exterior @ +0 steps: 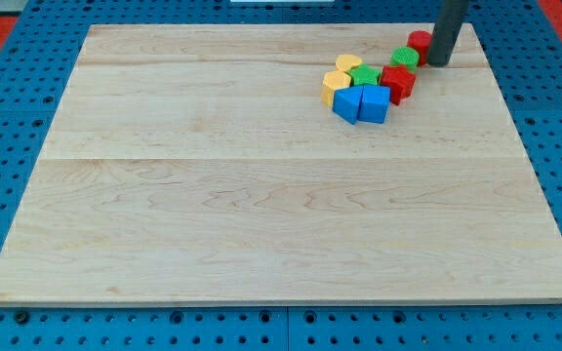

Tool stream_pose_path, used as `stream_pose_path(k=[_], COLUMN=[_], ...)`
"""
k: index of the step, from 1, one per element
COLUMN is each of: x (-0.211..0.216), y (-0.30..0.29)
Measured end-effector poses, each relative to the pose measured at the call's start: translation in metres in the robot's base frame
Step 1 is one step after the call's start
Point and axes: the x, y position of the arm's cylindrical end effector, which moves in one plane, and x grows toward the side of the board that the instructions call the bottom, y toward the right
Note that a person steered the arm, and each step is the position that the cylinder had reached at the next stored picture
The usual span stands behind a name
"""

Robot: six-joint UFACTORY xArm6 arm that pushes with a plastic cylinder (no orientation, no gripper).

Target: Move the red circle towards the group of blocks

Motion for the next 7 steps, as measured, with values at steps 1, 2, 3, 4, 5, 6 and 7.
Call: stream_pose_path(k=[1,2,3,4,5,6,7], x=[-0.005,-0.006,-0.023,-0.048,-0.049,-0.049,-0.049], y=[0.0,0.009,0.031,0.037,0.029,0.009,-0.012])
